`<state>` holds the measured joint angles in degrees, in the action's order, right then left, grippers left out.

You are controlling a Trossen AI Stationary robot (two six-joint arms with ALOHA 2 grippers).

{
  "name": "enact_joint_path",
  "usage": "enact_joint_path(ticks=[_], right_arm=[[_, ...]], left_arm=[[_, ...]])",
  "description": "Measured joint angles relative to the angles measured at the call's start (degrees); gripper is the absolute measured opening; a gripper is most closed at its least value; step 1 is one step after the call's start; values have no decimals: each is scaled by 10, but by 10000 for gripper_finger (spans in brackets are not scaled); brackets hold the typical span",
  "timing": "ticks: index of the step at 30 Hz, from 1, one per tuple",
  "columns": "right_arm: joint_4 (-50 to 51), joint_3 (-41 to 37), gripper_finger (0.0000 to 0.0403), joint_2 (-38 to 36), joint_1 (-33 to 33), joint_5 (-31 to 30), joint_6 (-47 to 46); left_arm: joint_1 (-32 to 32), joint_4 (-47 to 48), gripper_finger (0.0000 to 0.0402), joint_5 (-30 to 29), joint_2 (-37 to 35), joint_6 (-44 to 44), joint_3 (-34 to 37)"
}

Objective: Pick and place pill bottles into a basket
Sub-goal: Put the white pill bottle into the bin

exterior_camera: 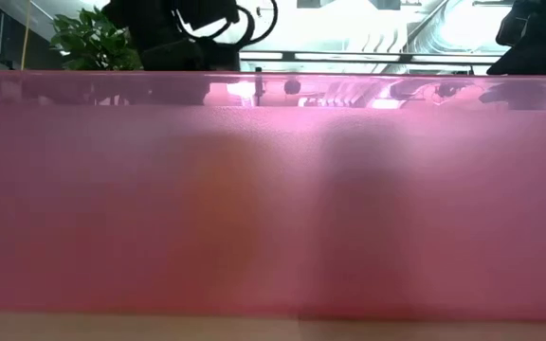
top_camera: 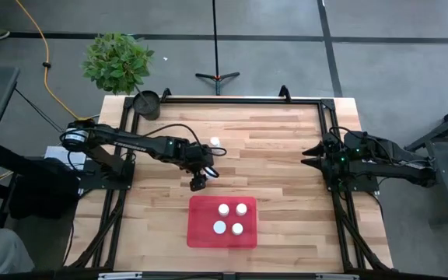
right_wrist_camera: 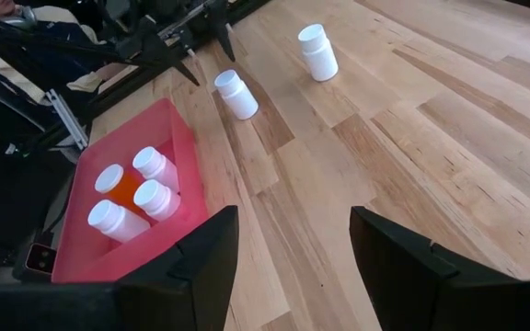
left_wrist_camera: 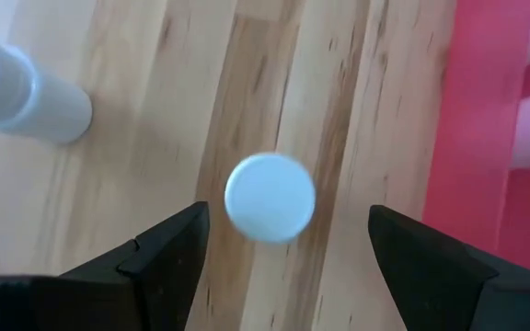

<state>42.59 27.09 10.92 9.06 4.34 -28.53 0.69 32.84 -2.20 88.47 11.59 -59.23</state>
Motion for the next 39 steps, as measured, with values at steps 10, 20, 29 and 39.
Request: enact_joint_path(ticks=[10, 20, 29, 39], right_arm=[[0, 0, 199, 0, 0, 0, 0], [0, 0, 199, 0, 0, 1, 0], [0, 0, 199, 0, 0, 1, 0], [0, 0, 199, 0, 0, 1, 0]], left_arm=[[0, -3, 330, -2, 15, -9, 0], [0, -22, 330, -3, 37, -9, 0], [-15, -29, 330, 2, 39, -9, 0], [-38, -31, 330, 26, 39, -9, 0]])
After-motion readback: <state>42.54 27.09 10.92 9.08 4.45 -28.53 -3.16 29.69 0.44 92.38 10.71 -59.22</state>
